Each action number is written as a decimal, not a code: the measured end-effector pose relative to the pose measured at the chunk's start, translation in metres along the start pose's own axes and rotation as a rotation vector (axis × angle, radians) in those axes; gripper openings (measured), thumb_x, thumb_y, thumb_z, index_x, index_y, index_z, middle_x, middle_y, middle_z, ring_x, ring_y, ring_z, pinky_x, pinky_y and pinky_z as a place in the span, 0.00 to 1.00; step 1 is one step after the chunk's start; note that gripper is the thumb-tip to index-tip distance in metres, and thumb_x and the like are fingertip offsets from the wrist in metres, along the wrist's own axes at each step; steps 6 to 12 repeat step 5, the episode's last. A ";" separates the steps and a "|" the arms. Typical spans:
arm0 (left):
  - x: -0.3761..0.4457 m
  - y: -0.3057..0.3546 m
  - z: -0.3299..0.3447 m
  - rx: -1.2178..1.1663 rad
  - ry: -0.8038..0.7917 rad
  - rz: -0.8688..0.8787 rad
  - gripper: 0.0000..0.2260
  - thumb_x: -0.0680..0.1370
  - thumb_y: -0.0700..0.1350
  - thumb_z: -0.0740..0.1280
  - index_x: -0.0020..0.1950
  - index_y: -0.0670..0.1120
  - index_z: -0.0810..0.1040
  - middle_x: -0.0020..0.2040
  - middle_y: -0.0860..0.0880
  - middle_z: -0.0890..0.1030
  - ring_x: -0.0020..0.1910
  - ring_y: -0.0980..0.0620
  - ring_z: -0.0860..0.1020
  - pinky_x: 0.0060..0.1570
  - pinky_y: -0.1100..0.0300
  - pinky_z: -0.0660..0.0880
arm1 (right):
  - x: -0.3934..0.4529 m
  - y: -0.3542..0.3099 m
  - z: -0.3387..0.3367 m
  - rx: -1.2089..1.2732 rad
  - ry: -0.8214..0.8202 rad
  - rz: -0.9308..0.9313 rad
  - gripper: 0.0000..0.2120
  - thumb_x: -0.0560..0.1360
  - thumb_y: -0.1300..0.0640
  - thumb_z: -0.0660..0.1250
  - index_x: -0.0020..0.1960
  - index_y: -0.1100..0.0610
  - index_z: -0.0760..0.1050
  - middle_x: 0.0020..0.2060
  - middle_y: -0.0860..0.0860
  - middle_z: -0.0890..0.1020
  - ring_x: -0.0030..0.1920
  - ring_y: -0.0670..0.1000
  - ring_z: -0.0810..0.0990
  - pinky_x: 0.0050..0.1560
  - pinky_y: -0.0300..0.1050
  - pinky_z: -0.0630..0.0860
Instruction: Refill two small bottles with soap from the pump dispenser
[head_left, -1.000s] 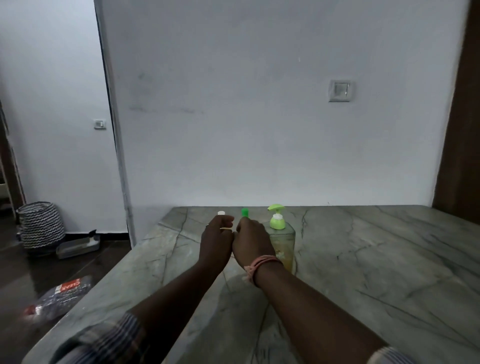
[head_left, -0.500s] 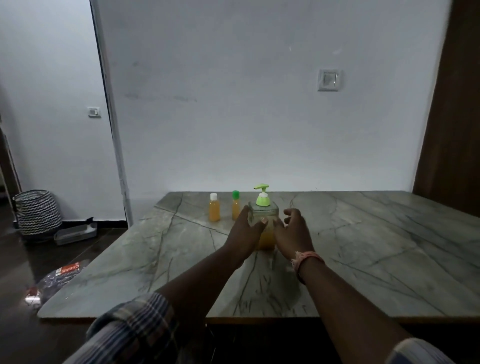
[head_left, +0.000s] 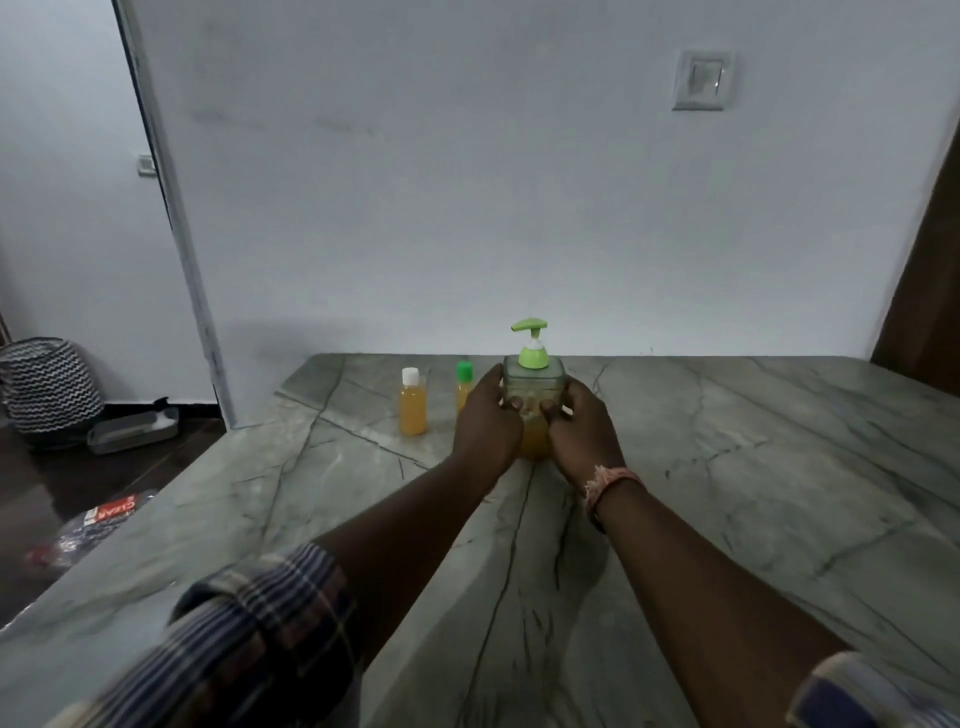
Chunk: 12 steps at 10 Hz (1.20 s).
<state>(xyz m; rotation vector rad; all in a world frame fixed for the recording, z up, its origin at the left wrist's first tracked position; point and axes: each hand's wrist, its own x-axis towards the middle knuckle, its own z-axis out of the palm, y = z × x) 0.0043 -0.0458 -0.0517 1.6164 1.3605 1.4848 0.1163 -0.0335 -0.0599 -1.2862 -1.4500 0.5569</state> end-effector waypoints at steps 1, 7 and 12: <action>0.025 -0.003 0.003 0.016 0.002 -0.008 0.25 0.76 0.32 0.57 0.69 0.52 0.74 0.59 0.50 0.81 0.56 0.52 0.79 0.55 0.53 0.79 | 0.024 0.003 0.007 -0.001 0.009 0.002 0.16 0.78 0.61 0.63 0.64 0.54 0.75 0.56 0.50 0.81 0.56 0.52 0.79 0.57 0.46 0.75; 0.052 -0.017 0.010 0.101 0.015 -0.106 0.22 0.77 0.35 0.57 0.70 0.49 0.70 0.54 0.49 0.81 0.48 0.51 0.80 0.45 0.53 0.80 | 0.051 0.025 0.018 0.114 0.047 0.073 0.21 0.78 0.58 0.62 0.71 0.51 0.69 0.65 0.48 0.75 0.62 0.49 0.74 0.60 0.45 0.72; 0.052 -0.017 0.010 0.101 0.015 -0.106 0.22 0.77 0.35 0.57 0.70 0.49 0.70 0.54 0.49 0.81 0.48 0.51 0.80 0.45 0.53 0.80 | 0.051 0.025 0.018 0.114 0.047 0.073 0.21 0.78 0.58 0.62 0.71 0.51 0.69 0.65 0.48 0.75 0.62 0.49 0.74 0.60 0.45 0.72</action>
